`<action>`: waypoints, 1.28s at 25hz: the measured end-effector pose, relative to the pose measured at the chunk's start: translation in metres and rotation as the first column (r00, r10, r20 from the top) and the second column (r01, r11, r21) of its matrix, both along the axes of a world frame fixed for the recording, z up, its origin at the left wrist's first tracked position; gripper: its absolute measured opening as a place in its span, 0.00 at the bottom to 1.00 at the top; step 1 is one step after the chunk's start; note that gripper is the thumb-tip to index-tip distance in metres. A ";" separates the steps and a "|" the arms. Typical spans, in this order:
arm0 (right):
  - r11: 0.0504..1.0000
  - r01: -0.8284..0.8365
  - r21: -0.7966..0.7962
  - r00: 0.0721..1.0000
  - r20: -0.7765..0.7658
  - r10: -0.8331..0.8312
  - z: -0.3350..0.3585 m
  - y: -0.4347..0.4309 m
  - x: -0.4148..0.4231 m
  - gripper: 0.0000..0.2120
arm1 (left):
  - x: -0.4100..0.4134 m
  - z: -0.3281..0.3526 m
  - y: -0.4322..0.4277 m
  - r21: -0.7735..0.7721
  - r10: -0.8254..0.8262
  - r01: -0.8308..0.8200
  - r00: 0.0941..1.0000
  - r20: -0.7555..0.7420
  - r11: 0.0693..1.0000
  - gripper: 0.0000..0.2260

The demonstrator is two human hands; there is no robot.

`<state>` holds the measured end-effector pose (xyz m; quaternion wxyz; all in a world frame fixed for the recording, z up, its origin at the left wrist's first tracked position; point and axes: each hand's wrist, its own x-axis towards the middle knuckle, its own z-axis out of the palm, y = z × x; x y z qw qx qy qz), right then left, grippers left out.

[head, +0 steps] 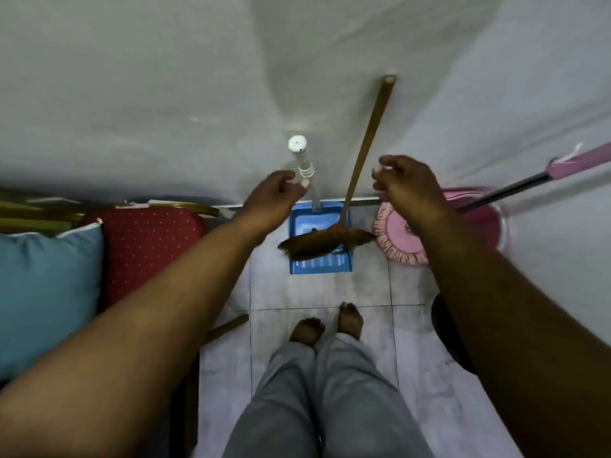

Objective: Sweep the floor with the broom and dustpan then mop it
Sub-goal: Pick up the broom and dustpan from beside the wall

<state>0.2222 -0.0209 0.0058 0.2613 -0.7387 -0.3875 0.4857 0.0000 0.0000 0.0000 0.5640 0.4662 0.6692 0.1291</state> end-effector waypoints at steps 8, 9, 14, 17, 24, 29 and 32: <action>0.999 -0.022 0.044 0.997 0.079 0.019 -0.055 0.073 -0.008 0.18 | 0.028 -0.082 0.068 0.006 0.095 -0.095 0.995 -0.031 0.995 0.28; 0.998 -0.030 0.052 0.995 0.098 0.024 -0.060 0.074 -0.009 0.16 | 0.030 -0.088 0.071 0.026 0.111 -0.110 0.993 -0.031 0.994 0.27; 0.997 -0.041 0.062 0.984 0.174 0.030 -0.066 0.053 -0.014 0.11 | 0.032 -0.091 0.055 0.212 0.061 -0.025 0.984 -0.167 0.977 0.22; 0.994 -0.036 0.099 0.977 0.211 0.015 -0.045 0.023 -0.014 0.10 | 0.027 -0.081 0.027 0.270 0.012 0.037 0.984 -0.176 0.962 0.19; 0.991 -0.013 0.133 0.970 0.243 -0.020 0.046 -0.071 0.001 0.08 | 0.028 -0.004 -0.033 0.349 -0.067 0.104 0.991 -0.116 0.932 0.15; 0.992 0.043 0.119 0.963 0.259 -0.073 0.109 -0.155 0.010 0.12 | 0.031 0.046 -0.072 0.414 -0.290 0.340 0.940 -0.180 0.844 0.13; 0.986 0.132 0.099 0.951 0.268 -0.154 0.135 -0.215 0.011 0.13 | 0.041 0.065 -0.095 0.400 -0.440 0.507 0.862 -0.251 0.764 0.16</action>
